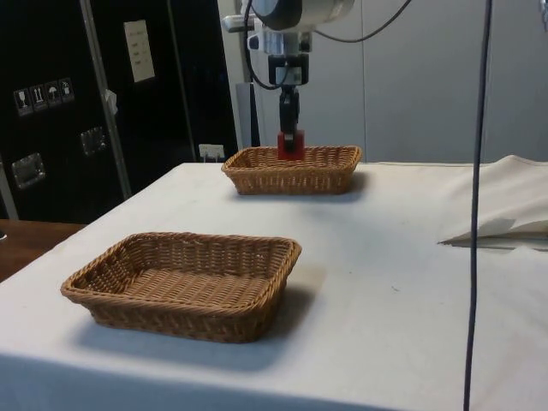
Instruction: Pick up the red cube and place it into the right basket.
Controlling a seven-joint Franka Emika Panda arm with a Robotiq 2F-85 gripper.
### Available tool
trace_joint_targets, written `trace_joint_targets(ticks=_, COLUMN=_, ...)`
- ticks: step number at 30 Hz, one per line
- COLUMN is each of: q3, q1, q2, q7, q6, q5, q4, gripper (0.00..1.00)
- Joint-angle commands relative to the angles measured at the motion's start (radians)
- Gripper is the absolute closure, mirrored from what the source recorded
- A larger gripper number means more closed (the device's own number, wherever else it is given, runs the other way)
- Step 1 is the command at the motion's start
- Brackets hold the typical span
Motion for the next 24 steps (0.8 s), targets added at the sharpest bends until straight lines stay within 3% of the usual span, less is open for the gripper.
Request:
trace_joint_targets(ticks=1, q3=0.007, q1=-0.013, q2=0.006, q7=-0.018, q6=-0.01, q5=0.015, q4=0.01, gripper=0.97)
trace_joint_targets(ticks=3, q3=0.0, q1=-0.018, q2=0.022, q7=-0.036, q6=-0.013, q5=0.03, q4=0.022, gripper=0.97)
trace_joint_targets(ticks=4, q3=-0.007, q1=-0.003, q2=0.016, q7=-0.018, q6=-0.002, q5=0.015, q4=0.012, gripper=0.97)
trace_joint_targets(ticks=5, q3=-0.004, q1=-0.02, q2=0.03, q7=-0.044, q6=-0.015, q5=0.037, q4=0.028, gripper=0.97)
trace_joint_targets(ticks=7, q3=-0.016, q1=-0.025, q2=0.055, q7=-0.07, q6=-0.02, q5=0.062, q4=0.047, gripper=0.97)
trace_joint_targets(ticks=11, q3=-0.033, q1=-0.03, q2=0.088, q7=-0.099, q6=-0.032, q5=0.089, q4=0.076, gripper=0.97)
trace_joint_targets(ticks=12, q3=-0.04, q1=-0.016, q2=0.085, q7=-0.086, q6=-0.022, q5=0.08, q4=0.067, gripper=0.97)
trace_joint_targets(ticks=13, q3=-0.044, q1=-0.018, q2=0.093, q7=-0.093, q6=-0.026, q5=0.086, q4=0.075, gripper=0.97)
trace_joint_targets(ticks=14, q3=-0.046, q1=-0.033, q2=0.111, q7=-0.116, q6=-0.042, q5=0.105, q4=0.097, gripper=0.97)
trace_joint_targets(ticks=20, q3=-0.067, q1=-0.043, q2=0.153, q7=-0.142, q6=-0.063, q5=0.132, q4=0.137, gripper=0.97)
trace_joint_targets(ticks=21, q3=-0.076, q1=-0.03, q2=0.151, q7=-0.134, q6=-0.055, q5=0.126, q4=0.13, gripper=0.97)
trace_joint_targets(ticks=22, q3=-0.07, q1=-0.045, q2=0.161, q7=-0.146, q6=-0.066, q5=0.138, q4=0.144, gripper=0.97)
trace_joint_targets(ticks=24, q3=-0.079, q1=-0.048, q2=0.182, q7=-0.154, q6=-0.073, q5=0.151, q4=0.161, gripper=0.97)
